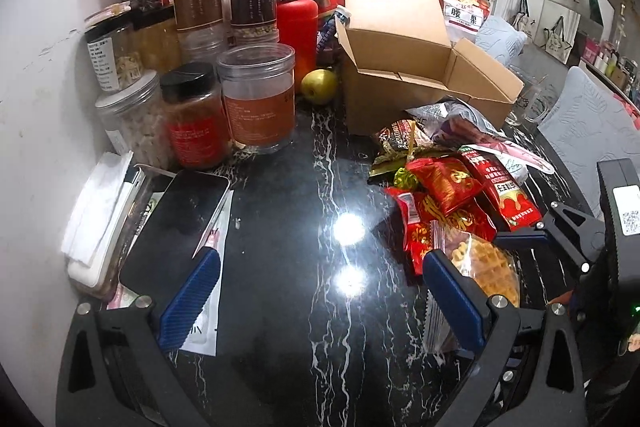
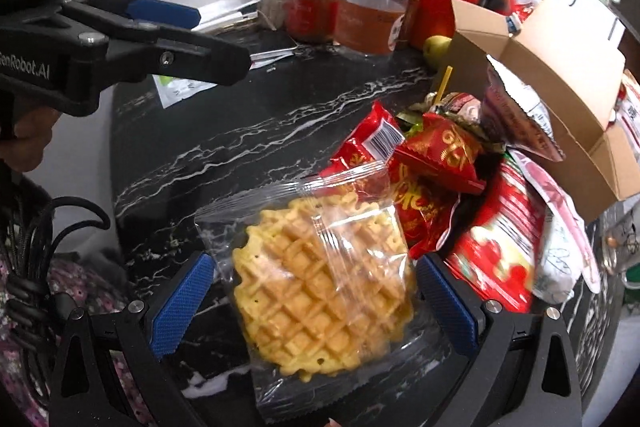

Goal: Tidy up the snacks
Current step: 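Reach the right gripper to the wrapped waffle and grasp it, then lift the waffle with the right gripper while the left gripper grasps a red candy packet, then carry both snacks over the cardboard box and release them inside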

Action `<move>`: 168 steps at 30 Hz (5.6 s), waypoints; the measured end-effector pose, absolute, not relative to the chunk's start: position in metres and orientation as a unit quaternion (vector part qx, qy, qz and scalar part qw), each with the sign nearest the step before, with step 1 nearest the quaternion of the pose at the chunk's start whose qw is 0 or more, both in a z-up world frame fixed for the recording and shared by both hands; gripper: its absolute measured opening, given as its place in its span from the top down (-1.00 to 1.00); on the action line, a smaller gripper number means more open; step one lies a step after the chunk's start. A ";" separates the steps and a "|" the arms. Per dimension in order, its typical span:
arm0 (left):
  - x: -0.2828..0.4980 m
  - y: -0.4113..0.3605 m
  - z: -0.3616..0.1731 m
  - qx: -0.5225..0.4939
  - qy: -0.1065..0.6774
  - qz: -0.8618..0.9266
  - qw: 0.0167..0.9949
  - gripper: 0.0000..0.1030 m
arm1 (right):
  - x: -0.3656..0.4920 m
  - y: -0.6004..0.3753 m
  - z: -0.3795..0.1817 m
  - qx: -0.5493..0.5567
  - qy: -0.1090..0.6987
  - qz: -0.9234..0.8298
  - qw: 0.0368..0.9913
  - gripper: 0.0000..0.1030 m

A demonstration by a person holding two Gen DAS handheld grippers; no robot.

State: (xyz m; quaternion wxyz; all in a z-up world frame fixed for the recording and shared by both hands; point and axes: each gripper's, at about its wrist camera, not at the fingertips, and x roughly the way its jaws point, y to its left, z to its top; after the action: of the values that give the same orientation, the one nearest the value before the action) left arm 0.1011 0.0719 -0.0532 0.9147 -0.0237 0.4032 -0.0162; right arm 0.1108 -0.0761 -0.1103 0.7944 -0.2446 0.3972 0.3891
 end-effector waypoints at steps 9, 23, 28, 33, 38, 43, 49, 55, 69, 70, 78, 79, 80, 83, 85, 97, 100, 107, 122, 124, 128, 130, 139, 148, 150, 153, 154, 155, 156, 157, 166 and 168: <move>0.114 0.070 -0.061 -0.025 0.417 -0.019 0.909 -1.00 | 0.121 -0.094 -0.112 -0.165 0.422 0.353 0.818 -0.60; 0.132 0.052 -0.066 -0.035 0.424 -0.045 0.904 -1.00 | 0.098 -0.159 -0.082 -0.024 0.401 0.305 0.864 -0.54; 0.145 0.034 -0.069 -0.027 0.417 -0.063 0.906 -1.00 | 0.094 -0.182 -0.078 -0.005 0.394 0.266 0.879 -0.54; 0.160 0.026 -0.078 -0.029 0.422 -0.074 0.903 -0.88 | 0.098 -0.195 -0.082 -0.003 0.393 0.234 0.889 -0.54; 0.177 0.022 -0.090 -0.045 0.446 -0.092 0.889 -0.39 | 0.105 -0.205 -0.085 0.014 0.390 0.224 0.893 -0.54; 0.185 0.017 -0.092 -0.054 0.447 -0.108 0.887 -0.14 | 0.111 -0.207 -0.090 0.016 0.397 0.220 0.891 -0.54; 0.196 0.014 -0.098 -0.079 0.459 -0.132 0.875 0.23 | 0.114 -0.210 -0.093 0.026 0.402 0.215 0.890 -0.54; 0.194 0.014 -0.096 -0.071 0.451 -0.127 0.881 0.30 | 0.113 -0.213 -0.093 0.033 0.402 0.207 0.892 -0.54; 0.159 0.027 -0.063 -0.067 0.414 -0.130 0.898 0.30 | 0.103 -0.211 -0.072 0.041 0.375 0.215 0.901 -0.54; 0.156 0.028 -0.059 -0.066 0.410 -0.130 0.900 0.30 | 0.102 -0.210 -0.069 0.041 0.371 0.217 0.902 -0.54; 0.142 0.037 -0.026 -0.062 0.368 -0.130 0.919 0.30 | 0.101 -0.200 -0.040 0.037 0.335 0.226 0.914 -0.54; 0.141 0.037 -0.022 -0.062 0.362 -0.131 0.921 0.30 | 0.101 -0.199 -0.035 0.036 0.329 0.228 0.916 -0.54; 0.141 0.037 -0.017 -0.060 0.355 -0.133 0.923 0.30 | 0.102 -0.198 -0.031 0.034 0.324 0.228 0.917 -0.54; 0.143 0.035 -0.005 -0.057 0.338 -0.139 0.929 0.30 | 0.107 -0.195 -0.018 0.029 0.309 0.227 0.923 -0.54; 0.147 0.033 0.005 -0.056 0.325 -0.144 0.933 0.30 | 0.112 -0.194 -0.009 0.026 0.300 0.228 0.926 -0.54; 0.187 0.015 0.042 -0.031 0.265 -0.173 0.948 0.30 | 0.172 -0.201 0.040 0.052 0.279 0.235 0.930 -0.54; 0.204 0.008 0.046 -0.030 0.259 -0.179 0.949 0.30 | 0.188 -0.201 0.050 0.050 0.271 0.233 0.933 -0.54; 0.249 -0.002 0.059 -0.037 0.241 -0.185 0.952 0.30 | 0.231 -0.198 0.065 0.043 0.254 0.230 0.938 -0.54; 0.343 -0.023 0.074 -0.015 0.205 -0.163 0.965 0.30 | 0.348 -0.193 0.064 0.075 0.261 0.228 0.935 -0.55; 0.355 -0.024 0.071 -0.008 0.207 -0.154 0.966 0.30 | 0.362 -0.193 0.059 0.081 0.266 0.225 0.934 -0.55; 0.380 -0.020 0.062 -0.020 0.217 -0.130 0.967 0.30 | 0.390 -0.188 0.050 0.079 0.280 0.207 0.934 -0.55; 0.392 -0.020 0.058 -0.015 0.224 -0.119 0.967 0.30 | 0.400 -0.187 0.046 0.081 0.288 0.212 0.930 -0.55; 0.422 -0.024 0.029 0.002 0.271 -0.100 0.957 0.30 | 0.428 -0.185 0.019 0.083 0.333 0.191 0.920 -0.55; 0.448 -0.024 0.004 0.001 0.324 -0.088 0.942 0.30 | 0.437 -0.184 0.014 0.091 0.356 0.173 0.914 -0.57; 0.451 -0.023 0.002 0.002 0.329 -0.082 0.941 0.30 | 0.440 -0.185 0.013 0.095 0.361 0.168 0.912 -0.57; 0.457 -0.022 -0.003 0.001 0.347 -0.080 0.935 0.30 | 0.443 -0.185 0.010 0.104 0.371 0.163 0.908 -0.60; 0.458 -0.022 -0.005 0.002 0.351 -0.080 0.933 0.29 | 0.444 -0.185 0.010 0.105 0.373 0.161 0.907 -0.62; 0.460 -0.023 -0.007 0.005 0.357 -0.080 0.930 0.29 | 0.444 -0.185 0.010 0.106 0.375 0.160 0.907 -0.62; 0.461 -0.023 -0.008 0.008 0.360 -0.080 0.929 0.29 | 0.445 -0.185 0.009 0.106 0.376 0.159 0.907 -0.62; 0.461 -0.023 -0.009 0.010 0.362 -0.077 0.929 0.29 | 0.445 -0.184 0.008 0.105 0.376 0.159 0.907 -0.64; 0.464 -0.026 -0.014 0.030 0.378 -0.043 0.924 0.23 | 0.446 -0.186 0.006 0.093 0.374 0.143 0.912 -0.67; 0.463 -0.027 -0.013 0.029 0.377 -0.043 0.925 0.23 | 0.445 -0.186 0.006 0.090 0.372 0.143 0.913 -0.67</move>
State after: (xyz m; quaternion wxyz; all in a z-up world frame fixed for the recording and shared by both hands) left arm 0.4633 -0.0268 -0.0134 0.9250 0.0290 0.3765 -0.0425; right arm 0.4452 -0.1862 0.0063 0.9127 0.0896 0.3721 0.1433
